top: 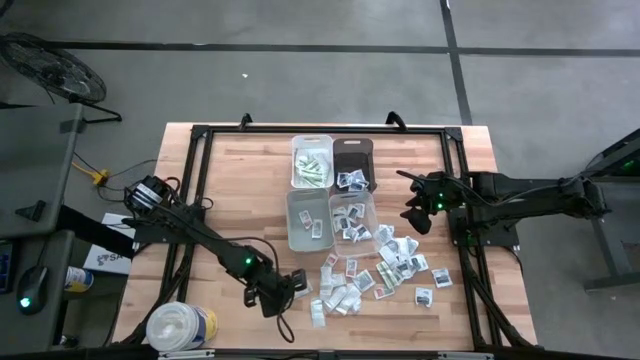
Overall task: Pick & Place First Aid Supplies
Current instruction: Put the green bandage pack into the white bin
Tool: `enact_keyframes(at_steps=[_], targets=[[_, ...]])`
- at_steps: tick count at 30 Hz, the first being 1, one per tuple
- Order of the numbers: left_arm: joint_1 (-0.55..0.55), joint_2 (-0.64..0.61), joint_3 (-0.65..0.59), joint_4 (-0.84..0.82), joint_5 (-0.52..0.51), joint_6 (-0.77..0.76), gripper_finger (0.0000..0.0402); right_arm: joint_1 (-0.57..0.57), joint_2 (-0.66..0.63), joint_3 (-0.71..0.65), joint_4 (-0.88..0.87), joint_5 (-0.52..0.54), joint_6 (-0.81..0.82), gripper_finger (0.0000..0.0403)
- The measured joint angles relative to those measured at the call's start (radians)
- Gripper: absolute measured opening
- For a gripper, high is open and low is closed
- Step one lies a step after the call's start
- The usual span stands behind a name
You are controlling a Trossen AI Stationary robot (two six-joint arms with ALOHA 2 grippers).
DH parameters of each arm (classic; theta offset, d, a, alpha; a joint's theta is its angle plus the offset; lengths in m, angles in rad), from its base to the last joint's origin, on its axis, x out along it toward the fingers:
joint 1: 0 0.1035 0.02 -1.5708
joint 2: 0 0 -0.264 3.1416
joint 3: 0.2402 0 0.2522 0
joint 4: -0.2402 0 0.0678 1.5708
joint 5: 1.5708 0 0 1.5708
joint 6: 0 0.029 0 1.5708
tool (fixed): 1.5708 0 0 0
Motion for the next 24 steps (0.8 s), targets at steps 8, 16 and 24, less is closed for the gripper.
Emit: enact_keyframes(at_steps=[8,16,24], targets=[[0.002,0.013,0.001,-0.005,-0.001,-0.027,0.0124,0.000,0.000,0.000,0.001,0.002,0.000,0.0222],[0.035,0.054,0.000,-0.014,0.029,-0.083,0.0124,0.000,0.000,0.000,0.003,0.004,0.018,0.0222],[0.075,0.061,0.000,-0.039,0.078,-0.111,0.0124,0.000,0.000,0.000,0.005,0.005,0.019,0.0222]])
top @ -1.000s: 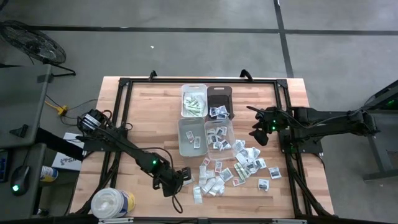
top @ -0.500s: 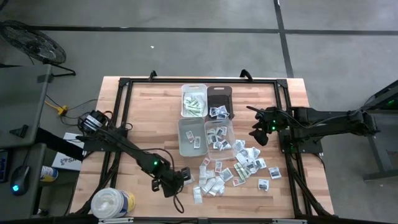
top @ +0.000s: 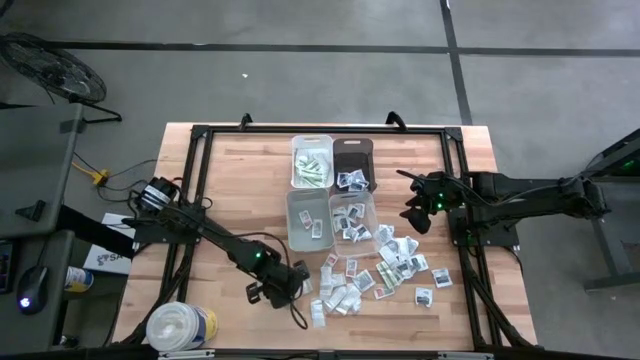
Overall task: Pick & Place First Aid Supplies
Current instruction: Put the green bandage pack into the white bin
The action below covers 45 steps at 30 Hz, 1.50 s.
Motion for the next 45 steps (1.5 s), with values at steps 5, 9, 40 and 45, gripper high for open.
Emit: enact_keyframes(at_steps=[5,9,40,45], targets=[[0.001,0.037,0.005,-0.002,0.071,0.008,0.0124,0.000,0.000,0.000,0.000,0.000,0.000,0.0222],[0.000,0.074,0.006,-0.005,0.085,0.008,0.0124,0.000,0.000,-0.001,0.000,0.005,0.000,0.0222],[-0.006,0.133,0.202,-0.246,-0.006,-0.118,0.0001,0.000,0.000,-0.001,0.000,0.026,0.000,0.0222],[-0.001,0.133,0.334,-0.366,-0.059,-0.098,0.0000,0.000,0.000,-0.001,0.000,0.026,0.000,0.0222]])
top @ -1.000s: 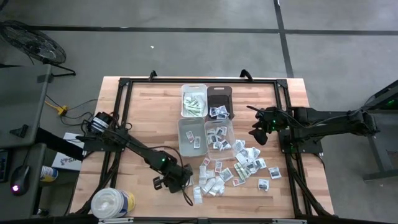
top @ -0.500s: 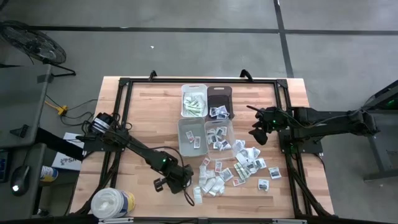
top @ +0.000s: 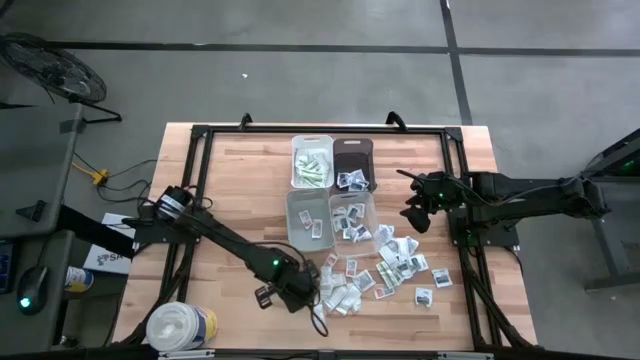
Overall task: Pick & Place First Aid Supplies
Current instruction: Put the green bandage pack into the white bin
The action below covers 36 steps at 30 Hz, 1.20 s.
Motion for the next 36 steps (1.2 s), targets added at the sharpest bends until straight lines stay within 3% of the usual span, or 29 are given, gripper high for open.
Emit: enact_keyframes(at_steps=[9,18,23,36], targets=[[-0.002,-0.001,0.235,-0.233,0.012,0.004,0.0000,0.000,0.000,0.000,0.000,0.000,0.000,0.0222],[0.065,-0.004,0.468,-0.468,-0.214,-0.024,0.0000,0.000,0.000,0.000,0.000,0.000,0.000,0.0222],[0.160,-0.004,0.499,-0.487,-0.265,-0.031,0.0000,0.000,0.000,0.000,0.000,-0.001,-0.006,0.0222],[0.462,-0.004,0.499,-0.494,-0.249,-0.092,0.0000,0.000,0.000,0.000,0.000,0.000,-0.019,0.0222]])
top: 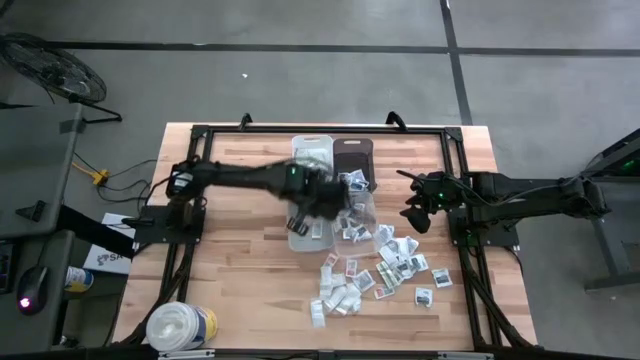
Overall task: Pick & Place First Aid Supplies
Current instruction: Put the green bandage pack into the white bin
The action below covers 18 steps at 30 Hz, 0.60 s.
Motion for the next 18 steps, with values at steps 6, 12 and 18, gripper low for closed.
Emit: enact_keyframes(at_steps=[6,12,18], targets=[[0.158,0.000,0.000,0.025,0.013,-0.080,0.0000,0.000,0.000,0.000,0.000,0.013,0.007,0.0222],[0.292,0.005,0.001,0.044,0.022,-0.089,0.0000,0.000,0.000,0.000,0.000,0.020,0.008,0.0222],[0.392,0.029,-0.038,0.107,0.135,-0.082,0.0000,0.000,0.000,0.000,0.000,0.022,0.008,0.0222]])
